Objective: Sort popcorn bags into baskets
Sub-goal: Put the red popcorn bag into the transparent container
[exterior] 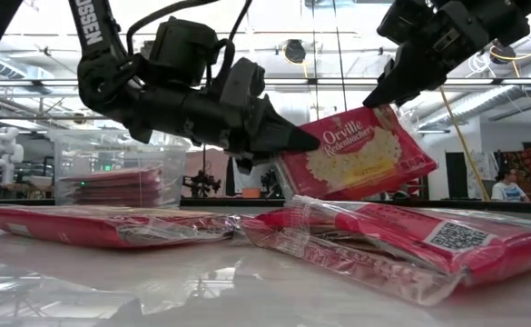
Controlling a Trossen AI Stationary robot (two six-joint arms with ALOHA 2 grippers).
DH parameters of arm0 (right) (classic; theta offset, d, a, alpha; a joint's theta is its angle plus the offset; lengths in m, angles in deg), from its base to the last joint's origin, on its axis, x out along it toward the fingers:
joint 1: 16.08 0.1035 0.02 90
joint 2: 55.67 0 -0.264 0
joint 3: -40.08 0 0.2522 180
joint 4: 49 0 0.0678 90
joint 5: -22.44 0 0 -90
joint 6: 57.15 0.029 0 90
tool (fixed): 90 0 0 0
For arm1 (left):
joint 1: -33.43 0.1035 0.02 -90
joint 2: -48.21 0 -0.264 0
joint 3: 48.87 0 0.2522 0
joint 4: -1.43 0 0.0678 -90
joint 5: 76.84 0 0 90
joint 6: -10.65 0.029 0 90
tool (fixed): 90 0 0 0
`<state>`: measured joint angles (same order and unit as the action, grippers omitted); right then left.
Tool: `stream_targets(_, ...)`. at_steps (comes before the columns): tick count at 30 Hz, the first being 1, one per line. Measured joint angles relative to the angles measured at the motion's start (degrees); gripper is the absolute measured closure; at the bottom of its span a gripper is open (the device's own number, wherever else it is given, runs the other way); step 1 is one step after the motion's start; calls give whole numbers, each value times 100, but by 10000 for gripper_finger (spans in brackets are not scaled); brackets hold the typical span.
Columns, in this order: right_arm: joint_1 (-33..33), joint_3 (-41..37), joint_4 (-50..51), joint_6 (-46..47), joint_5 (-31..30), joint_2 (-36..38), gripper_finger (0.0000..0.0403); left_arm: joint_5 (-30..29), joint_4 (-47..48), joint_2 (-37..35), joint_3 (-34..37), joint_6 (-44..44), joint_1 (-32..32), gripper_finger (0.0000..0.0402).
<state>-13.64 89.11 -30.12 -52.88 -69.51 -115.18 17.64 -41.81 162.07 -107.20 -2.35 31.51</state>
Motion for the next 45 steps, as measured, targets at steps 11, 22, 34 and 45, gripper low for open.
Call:
stream_targets(11, -7, 4, -55, 96, -336, 82, 392, -2, 1686, -978, 54, 831, 139, 364)
stream_targets(22, -7, -903, -1879, 404, -746, 88, 306, -656, 4923, -2851, 58, 1514, 121, 368)
stream_targets(34, 114, -2258, -4562, 887, -541, -839, 237, -753, 4627, -2929, 59, 1287, -129, 384)
stream_targets(45, 723, -2251, -7176, 677, -558, -2474, 220, -751, 3821, -2870, 56, 1202, -270, 380)
